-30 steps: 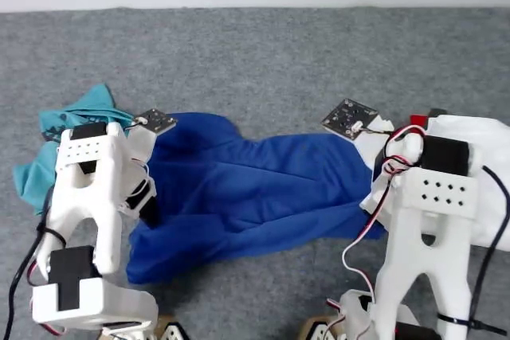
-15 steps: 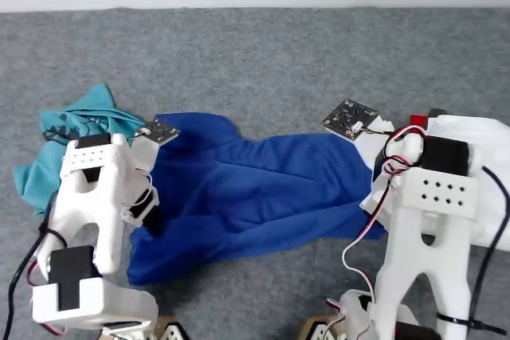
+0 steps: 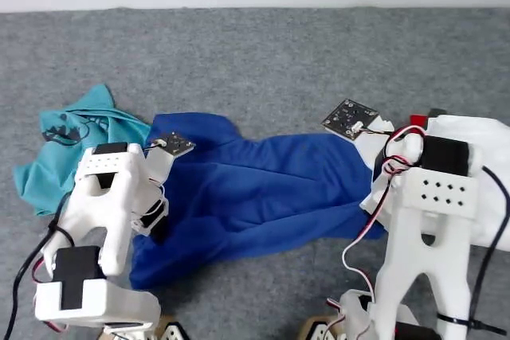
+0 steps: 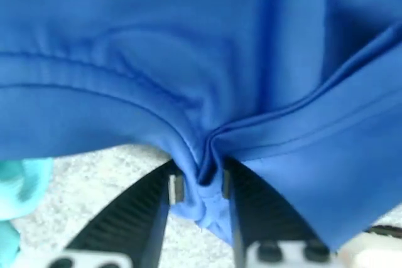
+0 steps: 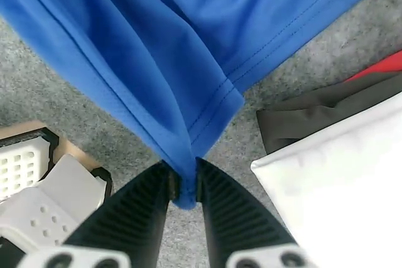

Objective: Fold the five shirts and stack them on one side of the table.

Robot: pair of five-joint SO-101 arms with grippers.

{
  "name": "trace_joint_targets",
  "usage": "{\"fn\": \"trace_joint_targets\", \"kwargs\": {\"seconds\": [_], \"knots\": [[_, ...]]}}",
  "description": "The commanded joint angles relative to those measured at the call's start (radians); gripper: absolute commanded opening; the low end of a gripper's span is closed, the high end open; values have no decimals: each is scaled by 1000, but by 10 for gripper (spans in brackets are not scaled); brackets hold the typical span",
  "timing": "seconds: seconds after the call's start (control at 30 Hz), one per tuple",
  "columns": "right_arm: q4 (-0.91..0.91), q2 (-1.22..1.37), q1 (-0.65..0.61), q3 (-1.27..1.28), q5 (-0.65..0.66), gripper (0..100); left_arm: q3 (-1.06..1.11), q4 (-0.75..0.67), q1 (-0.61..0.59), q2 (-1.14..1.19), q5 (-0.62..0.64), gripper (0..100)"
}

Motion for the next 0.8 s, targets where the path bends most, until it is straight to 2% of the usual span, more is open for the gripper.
{"fn": "trace_joint_targets", "kwargs": {"seconds": [0.0, 0.1, 0.27, 0.33, 0.77], "knots": [[38, -38, 15, -8, 2, 9, 1, 0, 3, -14, -5, 100], [38, -38, 15, -8, 2, 9, -1, 18, 3, -14, -3, 98], [38, -38, 15, -8, 2, 9, -10, 57, 5, -15, -8, 17], [39, -38, 15, -8, 2, 9, -21, 84, -2, -26, -8, 15], [39, -42, 16, -17, 2, 9, -252, 410, -34, -414, -8, 16]]}}
